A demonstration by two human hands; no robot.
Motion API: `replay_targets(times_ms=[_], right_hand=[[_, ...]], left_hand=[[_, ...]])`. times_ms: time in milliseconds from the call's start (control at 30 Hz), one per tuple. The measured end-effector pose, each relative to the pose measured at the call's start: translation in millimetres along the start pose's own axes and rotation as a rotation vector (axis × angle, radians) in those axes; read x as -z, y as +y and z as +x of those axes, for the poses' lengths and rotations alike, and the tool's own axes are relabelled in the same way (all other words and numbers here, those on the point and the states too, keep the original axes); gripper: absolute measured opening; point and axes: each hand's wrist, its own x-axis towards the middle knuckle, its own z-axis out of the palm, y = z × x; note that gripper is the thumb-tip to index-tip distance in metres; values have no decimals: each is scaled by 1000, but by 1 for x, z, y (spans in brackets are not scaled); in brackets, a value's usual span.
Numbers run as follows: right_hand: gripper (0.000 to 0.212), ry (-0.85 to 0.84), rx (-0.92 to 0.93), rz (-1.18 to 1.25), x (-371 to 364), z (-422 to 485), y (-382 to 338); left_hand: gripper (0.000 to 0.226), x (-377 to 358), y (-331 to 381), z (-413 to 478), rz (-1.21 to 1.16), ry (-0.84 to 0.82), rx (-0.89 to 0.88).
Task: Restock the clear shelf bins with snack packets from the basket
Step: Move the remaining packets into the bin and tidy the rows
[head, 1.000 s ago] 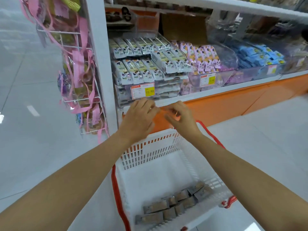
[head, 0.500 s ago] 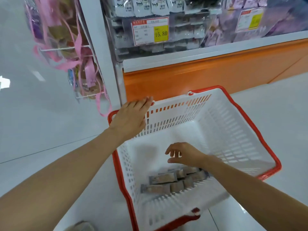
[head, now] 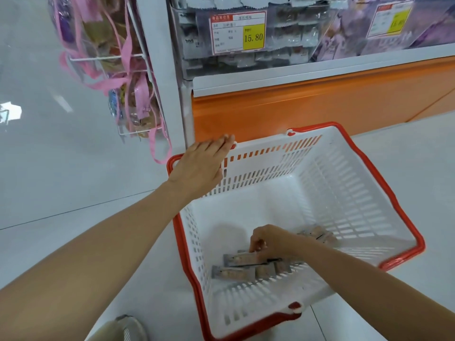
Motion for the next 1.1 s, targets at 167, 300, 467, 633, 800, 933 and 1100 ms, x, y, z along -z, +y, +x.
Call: replay_targets(times_ms=[167, 300, 467, 633, 800, 933, 1100], right_hand=[[11, -8, -69, 79, 2, -2, 0], [9, -22, -82, 112, 4, -4, 0], [12, 135, -68, 274, 20, -8, -3], [15, 496, -46, 587, 68, -22, -13], [16, 791, 44, 763, 116, -43, -33], [11, 943, 89, 848, 141, -54, -49], [17, 1014, 149, 878, 159, -65, -70]], left_hand=[[71, -1, 0, 0, -7, 5, 2], [71, -1, 0, 0, -23, 4, 3], [70, -1, 0, -1, -28, 27, 5], [69, -1, 1, -1, -42, 34, 6], [64, 8, 5, 1, -165, 71, 25], [66, 30, 24, 12, -336, 142, -29], [45, 51, 50, 28, -471, 326, -24]])
